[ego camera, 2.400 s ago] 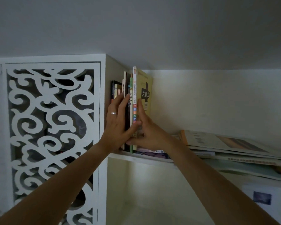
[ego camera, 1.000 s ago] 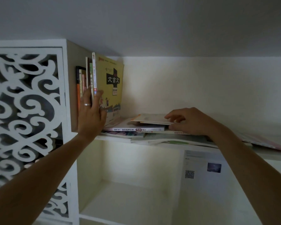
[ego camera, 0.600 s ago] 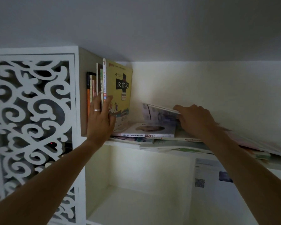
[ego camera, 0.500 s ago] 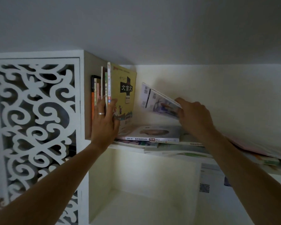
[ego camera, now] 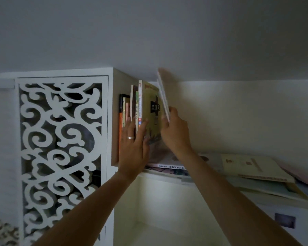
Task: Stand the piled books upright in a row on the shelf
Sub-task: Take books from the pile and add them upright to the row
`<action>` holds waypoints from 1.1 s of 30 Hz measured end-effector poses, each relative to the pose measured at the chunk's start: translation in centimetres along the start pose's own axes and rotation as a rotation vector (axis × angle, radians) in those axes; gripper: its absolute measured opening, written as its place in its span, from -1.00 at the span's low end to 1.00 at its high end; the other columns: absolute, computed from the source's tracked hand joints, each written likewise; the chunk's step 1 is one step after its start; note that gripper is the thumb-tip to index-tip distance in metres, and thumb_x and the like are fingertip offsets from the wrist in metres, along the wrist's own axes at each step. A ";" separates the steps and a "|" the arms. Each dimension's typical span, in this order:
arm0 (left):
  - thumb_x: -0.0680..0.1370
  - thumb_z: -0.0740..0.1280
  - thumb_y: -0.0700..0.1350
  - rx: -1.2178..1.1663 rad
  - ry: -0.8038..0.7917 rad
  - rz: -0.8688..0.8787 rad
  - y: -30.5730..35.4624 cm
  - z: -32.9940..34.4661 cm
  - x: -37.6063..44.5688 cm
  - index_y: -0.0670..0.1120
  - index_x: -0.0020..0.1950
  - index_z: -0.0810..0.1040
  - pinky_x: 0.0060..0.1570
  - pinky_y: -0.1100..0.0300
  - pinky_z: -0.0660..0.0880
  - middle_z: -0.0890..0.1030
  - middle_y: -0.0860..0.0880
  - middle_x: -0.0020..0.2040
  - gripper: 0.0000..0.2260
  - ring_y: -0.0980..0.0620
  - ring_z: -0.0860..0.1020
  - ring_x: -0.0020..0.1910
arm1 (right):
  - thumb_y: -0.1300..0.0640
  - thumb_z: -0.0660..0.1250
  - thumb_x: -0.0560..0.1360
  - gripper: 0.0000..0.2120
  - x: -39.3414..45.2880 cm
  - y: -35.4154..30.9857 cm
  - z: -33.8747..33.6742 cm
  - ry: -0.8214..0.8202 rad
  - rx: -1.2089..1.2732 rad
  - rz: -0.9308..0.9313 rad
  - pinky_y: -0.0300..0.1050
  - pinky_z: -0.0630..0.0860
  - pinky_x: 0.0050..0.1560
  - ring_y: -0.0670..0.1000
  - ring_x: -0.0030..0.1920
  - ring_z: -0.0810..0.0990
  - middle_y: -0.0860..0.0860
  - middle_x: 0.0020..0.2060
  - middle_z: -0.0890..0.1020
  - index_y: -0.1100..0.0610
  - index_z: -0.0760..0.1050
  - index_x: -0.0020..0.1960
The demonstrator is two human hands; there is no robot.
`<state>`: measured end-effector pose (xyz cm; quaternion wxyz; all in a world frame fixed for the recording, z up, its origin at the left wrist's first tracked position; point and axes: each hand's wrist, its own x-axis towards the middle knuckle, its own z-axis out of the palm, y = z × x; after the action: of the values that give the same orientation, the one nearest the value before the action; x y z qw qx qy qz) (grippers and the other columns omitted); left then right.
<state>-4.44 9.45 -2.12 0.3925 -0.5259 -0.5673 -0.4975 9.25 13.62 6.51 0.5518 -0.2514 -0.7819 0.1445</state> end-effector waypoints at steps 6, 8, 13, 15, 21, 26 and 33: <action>0.74 0.00 -0.08 -0.085 0.058 0.056 -0.6 0.6 0.0 -0.14 0.62 0.32 0.58 -0.23 0.18 0.30 -0.17 0.61 -0.55 -0.14 0.18 0.65 | -0.16 0.33 0.60 -0.20 -1.3 0.7 2.1 -0.422 0.316 0.010 -0.09 0.50 0.31 -0.08 0.35 0.49 -0.12 0.49 0.39 -0.09 -0.06 0.66; 0.72 0.08 -0.19 -0.160 0.099 0.062 -0.6 0.8 0.1 -0.17 0.60 0.34 0.59 -0.22 0.18 0.30 -0.15 0.61 -0.57 -0.11 0.20 0.64 | -0.25 0.33 0.56 -0.14 -1.1 1.4 2.3 -0.457 0.265 -0.015 0.08 0.47 0.41 -0.02 0.43 0.45 -0.10 0.55 0.32 -0.15 -0.11 0.66; 0.70 0.06 -0.13 -0.340 0.109 0.081 -0.7 0.7 -0.6 -0.21 0.66 0.08 0.64 -0.10 0.09 0.13 -0.10 0.68 -0.48 -0.06 0.10 0.68 | -0.41 0.24 0.53 -0.19 -1.4 3.7 2.8 -0.459 0.157 -0.059 0.05 0.54 0.31 -0.01 0.34 0.54 -0.05 0.49 0.42 -0.24 -0.07 0.63; 0.70 0.08 -0.07 -0.396 0.105 0.083 -0.9 0.7 -0.6 -0.18 0.66 0.05 0.62 -0.20 0.17 0.13 -0.05 0.67 -0.45 -0.06 0.12 0.68 | -0.23 0.27 0.61 -0.25 -1.4 4.3 3.1 -0.406 0.159 -0.087 -0.09 0.55 0.21 -0.03 0.26 0.59 -0.01 0.43 0.50 -0.15 -0.06 0.64; 0.68 0.20 0.09 -0.297 0.102 0.084 -1.0 1.1 -0.2 -0.30 0.62 0.18 0.53 -0.28 0.27 0.29 -0.24 0.58 -0.35 -0.18 0.24 0.62 | -0.23 0.21 0.64 -0.23 -0.9 4.9 4.1 -0.570 0.142 -0.071 0.13 0.48 0.39 0.04 0.34 0.55 0.05 0.46 0.47 -0.28 -0.24 0.63; 0.53 0.39 0.08 -0.251 0.057 0.073 -1.7 1.3 -0.3 -0.17 0.65 0.10 0.57 -0.24 0.23 0.24 -0.21 0.60 -0.19 -0.17 0.19 0.62 | -0.20 0.41 0.55 -0.19 -0.3 7.0 -1.8 -0.957 -0.058 0.010 0.11 0.35 0.52 -0.04 0.51 0.38 -0.04 0.55 0.38 -0.33 -0.02 0.62; 0.48 0.35 -0.16 -0.237 0.049 0.030 -1.4 1.3 -0.5 -0.11 0.64 0.14 0.53 -0.24 0.29 0.18 -0.19 0.58 -0.24 -0.11 0.18 0.59 | -0.24 0.53 0.41 -0.40 -1.6 5.7 -4.5 -0.859 -0.467 -0.125 -0.18 0.52 0.16 -0.07 0.12 0.61 -0.08 0.27 0.64 -0.05 0.58 0.39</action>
<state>-5.64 10.67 -3.10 0.3486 -0.5648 -0.4869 -0.5678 15.23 17.21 3.98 0.1163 -0.2387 -0.9638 0.0226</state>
